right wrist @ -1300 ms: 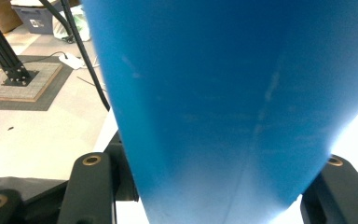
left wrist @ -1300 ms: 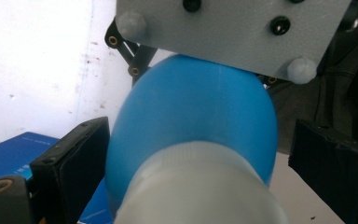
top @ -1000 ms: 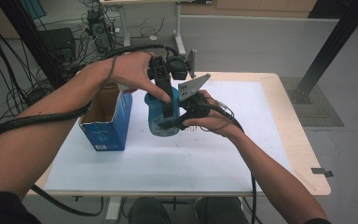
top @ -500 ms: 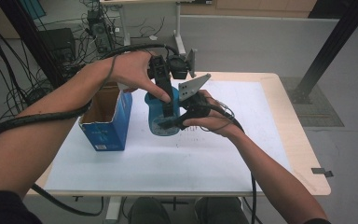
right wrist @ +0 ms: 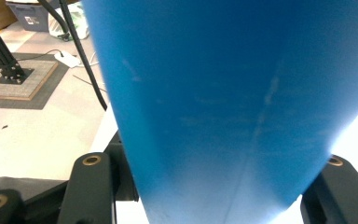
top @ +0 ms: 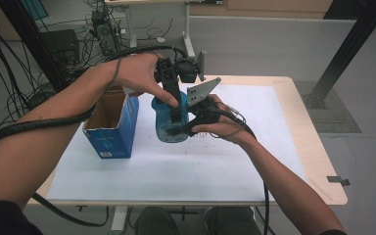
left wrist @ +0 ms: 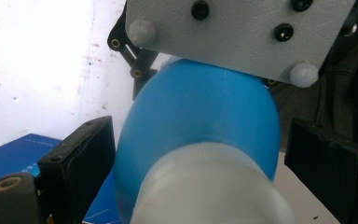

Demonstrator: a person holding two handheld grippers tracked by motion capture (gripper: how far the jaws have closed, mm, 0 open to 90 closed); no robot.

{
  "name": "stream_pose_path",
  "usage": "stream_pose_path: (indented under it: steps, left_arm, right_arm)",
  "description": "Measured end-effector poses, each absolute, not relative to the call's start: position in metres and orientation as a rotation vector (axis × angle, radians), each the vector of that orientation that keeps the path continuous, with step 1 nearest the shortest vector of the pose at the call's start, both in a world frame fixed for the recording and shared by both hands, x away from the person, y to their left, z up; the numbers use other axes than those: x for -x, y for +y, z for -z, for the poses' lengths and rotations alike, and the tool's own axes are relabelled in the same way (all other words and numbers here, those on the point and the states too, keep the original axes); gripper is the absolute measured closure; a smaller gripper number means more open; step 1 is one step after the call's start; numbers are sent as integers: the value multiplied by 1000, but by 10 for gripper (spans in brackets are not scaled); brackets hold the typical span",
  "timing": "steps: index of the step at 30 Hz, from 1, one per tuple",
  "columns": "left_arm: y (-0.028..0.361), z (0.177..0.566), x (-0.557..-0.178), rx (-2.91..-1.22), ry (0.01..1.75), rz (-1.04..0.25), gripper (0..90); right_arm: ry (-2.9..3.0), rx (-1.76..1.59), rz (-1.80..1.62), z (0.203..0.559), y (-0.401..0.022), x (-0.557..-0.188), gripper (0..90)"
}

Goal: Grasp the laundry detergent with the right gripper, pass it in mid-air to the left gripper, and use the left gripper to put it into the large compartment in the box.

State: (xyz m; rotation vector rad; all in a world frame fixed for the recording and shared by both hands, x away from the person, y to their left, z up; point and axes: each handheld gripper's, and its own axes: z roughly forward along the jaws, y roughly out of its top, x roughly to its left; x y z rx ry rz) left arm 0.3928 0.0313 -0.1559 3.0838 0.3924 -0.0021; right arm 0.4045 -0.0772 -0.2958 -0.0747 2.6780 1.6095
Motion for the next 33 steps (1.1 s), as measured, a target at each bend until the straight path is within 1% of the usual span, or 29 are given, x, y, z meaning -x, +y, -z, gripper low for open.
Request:
stream_pose_path:
  steps: [22, 26, 30, 33]
  left_arm:
    - [31, 155, -393, -3090, 378, -15, 104]
    - [31, 155, -393, -3090, 372, -20, 146]
    - [30, 154, -393, -3084, 361, -31, 259]
    - [29, 154, -393, -3099, 357, -43, 301]
  right_arm:
    - [2680, 78, -1606, 295, -78, -405, 420]
    - [2676, 78, -1607, 294, -78, -405, 420]
    - [2672, 80, -1609, 294, -78, -405, 421]
    - [2673, 77, -1606, 293, -79, -404, 420]
